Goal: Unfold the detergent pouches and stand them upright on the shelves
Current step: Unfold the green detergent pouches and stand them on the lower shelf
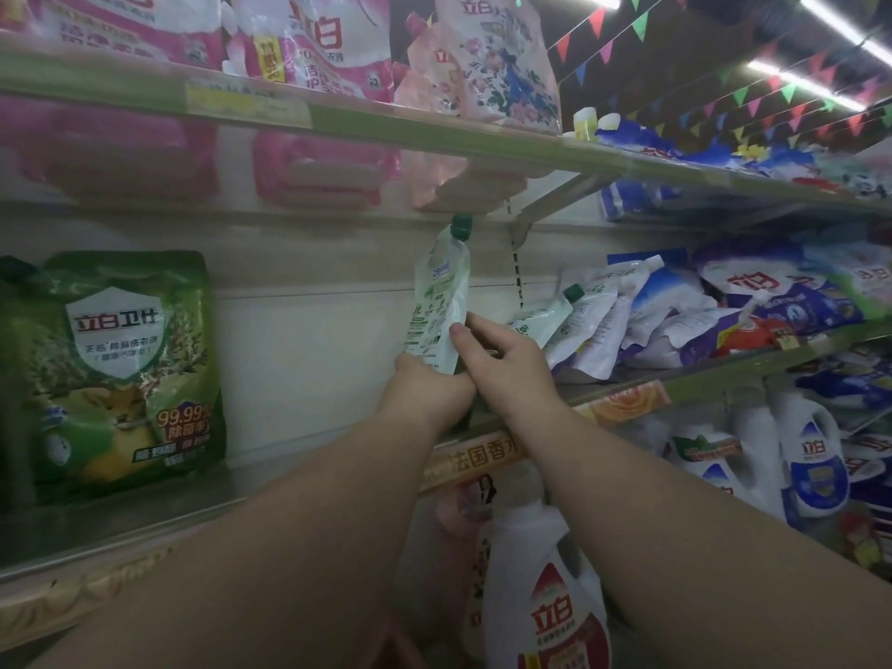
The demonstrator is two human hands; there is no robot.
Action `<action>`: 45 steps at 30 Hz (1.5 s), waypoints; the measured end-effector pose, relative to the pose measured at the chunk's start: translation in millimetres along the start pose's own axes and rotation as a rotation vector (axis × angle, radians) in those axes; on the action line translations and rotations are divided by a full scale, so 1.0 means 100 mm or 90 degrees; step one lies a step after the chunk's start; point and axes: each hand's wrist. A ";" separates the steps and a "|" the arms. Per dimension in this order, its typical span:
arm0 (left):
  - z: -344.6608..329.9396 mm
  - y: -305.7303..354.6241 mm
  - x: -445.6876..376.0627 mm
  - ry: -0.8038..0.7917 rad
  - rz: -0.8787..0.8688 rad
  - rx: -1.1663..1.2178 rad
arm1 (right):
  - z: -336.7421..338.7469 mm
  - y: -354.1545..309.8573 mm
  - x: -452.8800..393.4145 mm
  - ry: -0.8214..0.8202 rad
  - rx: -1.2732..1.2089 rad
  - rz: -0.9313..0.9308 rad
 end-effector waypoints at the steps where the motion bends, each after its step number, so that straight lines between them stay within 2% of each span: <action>1: 0.01 -0.01 -0.01 -0.014 0.012 -0.011 | -0.02 -0.02 0.01 -0.004 0.004 0.004; 10: 0.47 0.01 -0.10 -0.120 -0.079 -0.208 | -0.27 -0.15 0.15 0.007 0.047 0.033; 15: 0.66 -0.16 -0.13 -0.164 -0.087 -0.171 | -0.37 -0.20 0.21 0.005 0.107 0.017; 23: 0.69 -0.31 -0.16 -0.145 -0.093 -0.087 | -0.34 -0.13 0.28 -0.067 0.126 0.021; 30: 0.61 -0.36 -0.23 -0.064 -0.097 -0.024 | -0.32 -0.09 0.18 -0.091 0.012 -0.080; 36: 0.61 -0.35 -0.23 -0.048 -0.076 -0.034 | -0.31 -0.12 0.14 -0.091 -0.025 -0.135; 45: 0.59 -0.33 -0.21 -0.049 -0.054 -0.026 | -0.35 -0.18 0.13 -0.085 0.127 -0.123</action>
Point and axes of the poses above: each hand's wrist, its own x-axis away from the middle knuckle, its own z-axis out of the back of the hand, y = z × x, and after that the axes turned 11 degrees about y, right-handed
